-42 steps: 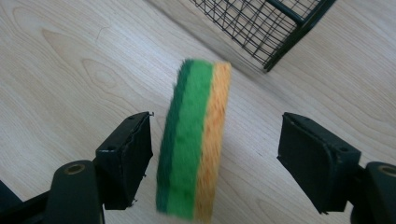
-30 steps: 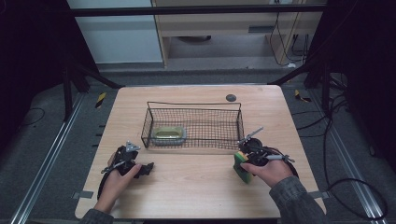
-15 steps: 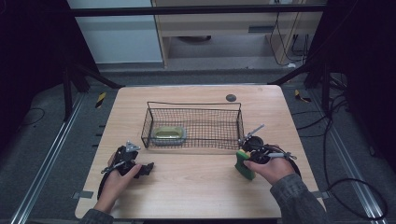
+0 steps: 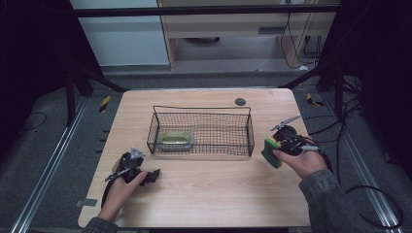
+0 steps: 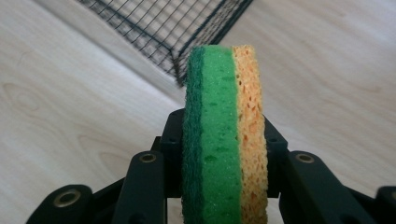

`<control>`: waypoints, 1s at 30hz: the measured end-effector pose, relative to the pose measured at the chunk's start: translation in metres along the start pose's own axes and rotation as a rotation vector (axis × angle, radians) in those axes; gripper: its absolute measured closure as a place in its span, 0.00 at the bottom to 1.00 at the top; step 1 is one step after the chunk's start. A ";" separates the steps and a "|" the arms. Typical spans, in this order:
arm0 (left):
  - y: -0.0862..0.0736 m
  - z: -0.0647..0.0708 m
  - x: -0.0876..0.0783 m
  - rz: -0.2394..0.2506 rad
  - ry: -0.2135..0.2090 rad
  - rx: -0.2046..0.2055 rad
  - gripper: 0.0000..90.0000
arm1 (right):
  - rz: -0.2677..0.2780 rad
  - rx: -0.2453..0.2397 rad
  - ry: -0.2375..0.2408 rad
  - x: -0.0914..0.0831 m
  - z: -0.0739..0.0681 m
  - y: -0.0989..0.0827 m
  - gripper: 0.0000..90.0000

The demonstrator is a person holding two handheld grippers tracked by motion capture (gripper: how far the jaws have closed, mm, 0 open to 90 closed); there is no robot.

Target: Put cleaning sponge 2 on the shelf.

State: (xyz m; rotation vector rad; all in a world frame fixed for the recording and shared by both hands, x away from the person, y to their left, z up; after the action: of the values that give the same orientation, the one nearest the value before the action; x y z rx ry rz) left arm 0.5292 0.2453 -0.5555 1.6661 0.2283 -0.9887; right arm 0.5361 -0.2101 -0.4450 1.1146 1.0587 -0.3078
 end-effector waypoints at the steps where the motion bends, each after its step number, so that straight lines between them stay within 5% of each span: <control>1: 0.000 0.000 0.000 0.001 0.000 0.000 0.00 | 0.007 0.004 -0.005 -0.001 0.004 0.002 0.71; 13: 0.001 0.002 0.001 0.021 -0.002 0.003 0.00 | 0.098 -0.033 -0.080 -0.021 0.033 0.051 0.71; 30: 0.001 0.002 0.004 0.069 -0.032 0.030 0.00 | 0.218 -0.094 -0.091 -0.032 0.025 0.127 0.71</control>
State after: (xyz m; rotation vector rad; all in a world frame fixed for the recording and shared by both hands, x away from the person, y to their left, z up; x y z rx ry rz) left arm 0.5310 0.2416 -0.5574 1.6725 0.1344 -0.9705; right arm 0.6191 -0.1825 -0.3449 1.1102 0.8541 -0.1325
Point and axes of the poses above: each handheld gripper's, and its own axes: x roughly forward along the jaws, y roughly out of its top, z roughly to its right, the point moved 7 cm from there along x, roughly forward along the jaws, and after that the axes turned 5 degrees about z, right-handed, at the moved point
